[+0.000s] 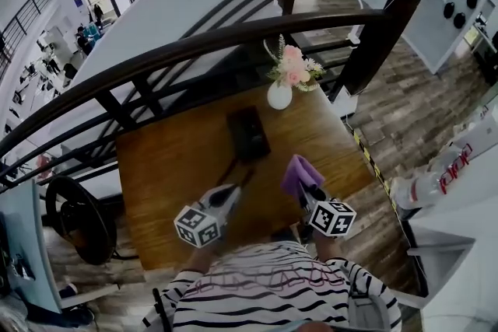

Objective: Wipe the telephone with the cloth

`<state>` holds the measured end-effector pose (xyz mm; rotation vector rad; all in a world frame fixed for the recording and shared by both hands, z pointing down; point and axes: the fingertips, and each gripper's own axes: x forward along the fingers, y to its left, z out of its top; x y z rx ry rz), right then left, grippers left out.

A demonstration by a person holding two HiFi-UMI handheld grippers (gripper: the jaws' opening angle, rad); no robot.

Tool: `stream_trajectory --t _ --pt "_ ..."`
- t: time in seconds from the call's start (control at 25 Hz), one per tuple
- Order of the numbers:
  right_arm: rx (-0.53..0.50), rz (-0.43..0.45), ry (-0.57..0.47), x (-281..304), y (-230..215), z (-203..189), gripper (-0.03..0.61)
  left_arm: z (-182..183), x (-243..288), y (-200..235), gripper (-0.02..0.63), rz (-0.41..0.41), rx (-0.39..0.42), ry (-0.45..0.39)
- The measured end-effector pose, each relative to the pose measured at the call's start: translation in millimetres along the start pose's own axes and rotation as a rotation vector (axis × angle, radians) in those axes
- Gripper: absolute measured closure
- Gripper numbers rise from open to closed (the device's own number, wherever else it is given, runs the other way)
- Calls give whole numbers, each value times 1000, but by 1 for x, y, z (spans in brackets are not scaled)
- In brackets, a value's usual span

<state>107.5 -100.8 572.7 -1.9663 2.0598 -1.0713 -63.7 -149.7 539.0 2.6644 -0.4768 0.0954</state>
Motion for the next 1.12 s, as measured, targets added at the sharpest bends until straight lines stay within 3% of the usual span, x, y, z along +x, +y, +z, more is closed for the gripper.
stream_trajectory --t 1.12 --pt "-11 22 24 5 2 1 543 -3 0 3 614 32 -21 -1"
